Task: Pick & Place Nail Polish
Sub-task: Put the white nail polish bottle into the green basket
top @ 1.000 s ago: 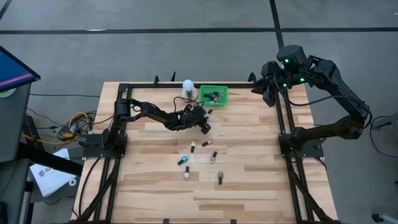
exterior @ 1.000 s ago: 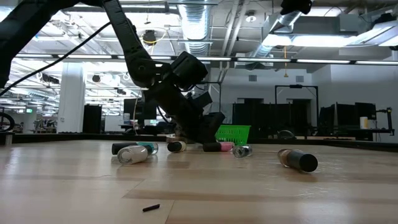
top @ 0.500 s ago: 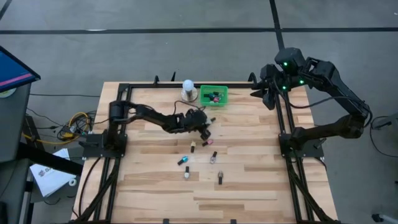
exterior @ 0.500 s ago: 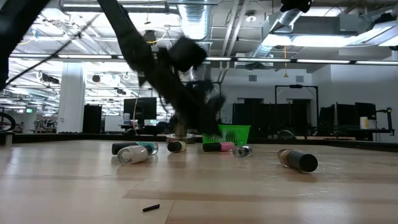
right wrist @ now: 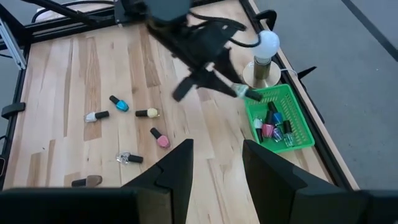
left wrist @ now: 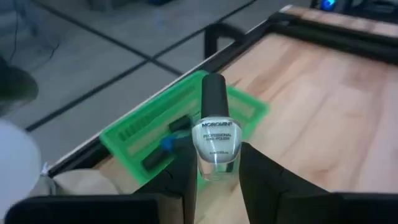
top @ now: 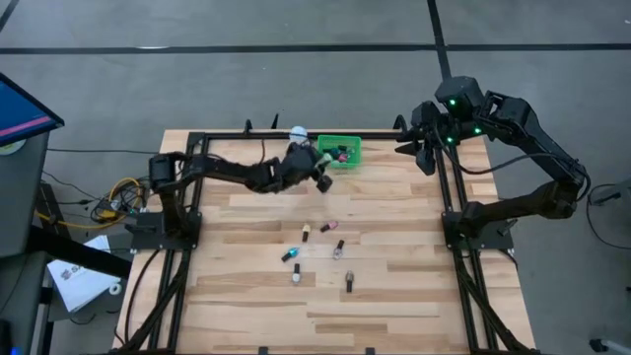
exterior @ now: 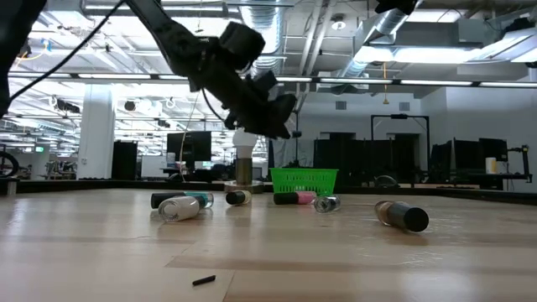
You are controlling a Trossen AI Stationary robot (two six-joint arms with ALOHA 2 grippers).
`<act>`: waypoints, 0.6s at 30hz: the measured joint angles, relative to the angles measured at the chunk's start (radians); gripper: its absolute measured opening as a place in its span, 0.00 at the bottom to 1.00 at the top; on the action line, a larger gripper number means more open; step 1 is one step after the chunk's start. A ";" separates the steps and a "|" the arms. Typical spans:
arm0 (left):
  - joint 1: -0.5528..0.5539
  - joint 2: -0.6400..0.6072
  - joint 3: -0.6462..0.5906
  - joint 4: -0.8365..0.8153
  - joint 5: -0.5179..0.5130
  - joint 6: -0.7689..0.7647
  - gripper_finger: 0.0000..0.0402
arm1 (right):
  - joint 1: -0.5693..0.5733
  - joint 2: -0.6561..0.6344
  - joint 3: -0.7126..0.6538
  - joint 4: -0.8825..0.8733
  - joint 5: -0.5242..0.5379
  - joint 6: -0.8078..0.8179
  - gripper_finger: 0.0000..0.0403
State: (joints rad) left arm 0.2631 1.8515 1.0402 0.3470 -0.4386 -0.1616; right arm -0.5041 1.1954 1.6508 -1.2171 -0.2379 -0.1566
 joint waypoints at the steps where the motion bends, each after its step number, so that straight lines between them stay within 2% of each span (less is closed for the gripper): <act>1: 0.016 0.014 0.010 0.001 0.003 0.000 0.21 | 0.000 0.000 0.000 0.000 0.000 0.000 0.33; 6: 0.077 0.075 0.073 0.009 0.080 0.004 0.21 | 0.000 0.000 0.000 -0.001 0.001 -0.008 0.33; 12: 0.091 0.145 0.118 0.007 0.090 0.002 0.21 | 0.000 0.000 0.000 -0.002 0.002 -0.008 0.33; 18: 0.092 0.147 0.120 -0.036 0.081 0.001 0.23 | 0.000 0.000 0.000 -0.002 0.002 -0.003 0.33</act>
State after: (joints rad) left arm 0.3550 1.9987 1.1603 0.3109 -0.3576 -0.1608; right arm -0.5041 1.1954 1.6508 -1.2186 -0.2359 -0.1598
